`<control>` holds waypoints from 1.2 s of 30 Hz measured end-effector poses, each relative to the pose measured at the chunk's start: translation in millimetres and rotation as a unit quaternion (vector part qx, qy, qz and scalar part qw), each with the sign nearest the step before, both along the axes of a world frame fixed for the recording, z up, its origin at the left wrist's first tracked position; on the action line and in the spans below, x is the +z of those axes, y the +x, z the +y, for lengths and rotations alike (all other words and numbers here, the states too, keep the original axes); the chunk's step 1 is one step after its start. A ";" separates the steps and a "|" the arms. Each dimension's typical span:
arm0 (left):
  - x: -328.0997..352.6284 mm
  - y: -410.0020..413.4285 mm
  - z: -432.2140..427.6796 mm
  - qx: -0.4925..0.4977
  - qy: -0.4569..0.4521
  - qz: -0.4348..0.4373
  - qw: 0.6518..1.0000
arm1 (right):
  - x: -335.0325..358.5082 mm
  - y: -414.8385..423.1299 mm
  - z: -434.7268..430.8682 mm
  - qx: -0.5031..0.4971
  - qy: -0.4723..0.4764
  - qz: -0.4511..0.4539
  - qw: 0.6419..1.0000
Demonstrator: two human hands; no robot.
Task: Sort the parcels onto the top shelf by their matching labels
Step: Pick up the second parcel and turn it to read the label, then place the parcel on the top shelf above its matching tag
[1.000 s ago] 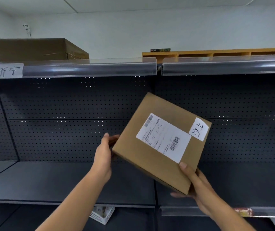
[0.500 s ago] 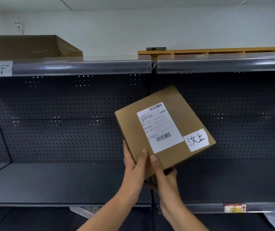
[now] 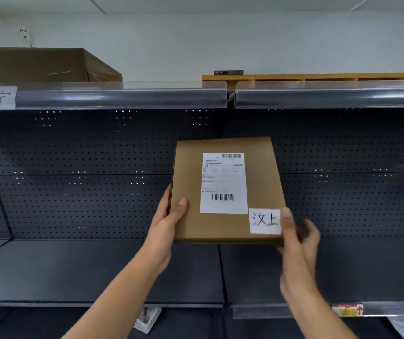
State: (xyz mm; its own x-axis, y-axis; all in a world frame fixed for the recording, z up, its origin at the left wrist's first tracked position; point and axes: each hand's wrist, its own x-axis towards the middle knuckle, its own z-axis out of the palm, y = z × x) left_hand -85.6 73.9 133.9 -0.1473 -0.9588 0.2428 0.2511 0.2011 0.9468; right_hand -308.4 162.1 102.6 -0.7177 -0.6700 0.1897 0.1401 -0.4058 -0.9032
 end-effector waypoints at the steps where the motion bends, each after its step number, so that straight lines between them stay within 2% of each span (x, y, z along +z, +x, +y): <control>1: 1.3 4.9 -0.1 -0.003 -0.006 -0.010 1.000 | 5.9 -8.3 0.7 0.015 -0.007 0.011 1.000; 4: 1.9 10.3 0.9 -0.006 -0.010 -0.028 1.000 | 10.5 -22.0 -0.3 0.127 -0.011 0.054 0.990; 7: -0.2 6.3 3.8 0.022 -0.013 -0.030 0.999 | 0.2 -17.6 -3.0 0.174 -0.005 0.074 0.982; 18: -9.6 5.6 15.9 0.040 -0.002 -0.063 0.997 | -2.3 -10.9 3.4 0.138 -0.001 0.018 0.990; 36: -0.4 -23.7 56.7 0.006 -0.004 -0.065 0.998 | -1.0 -40.4 49.7 0.109 -0.022 0.037 0.993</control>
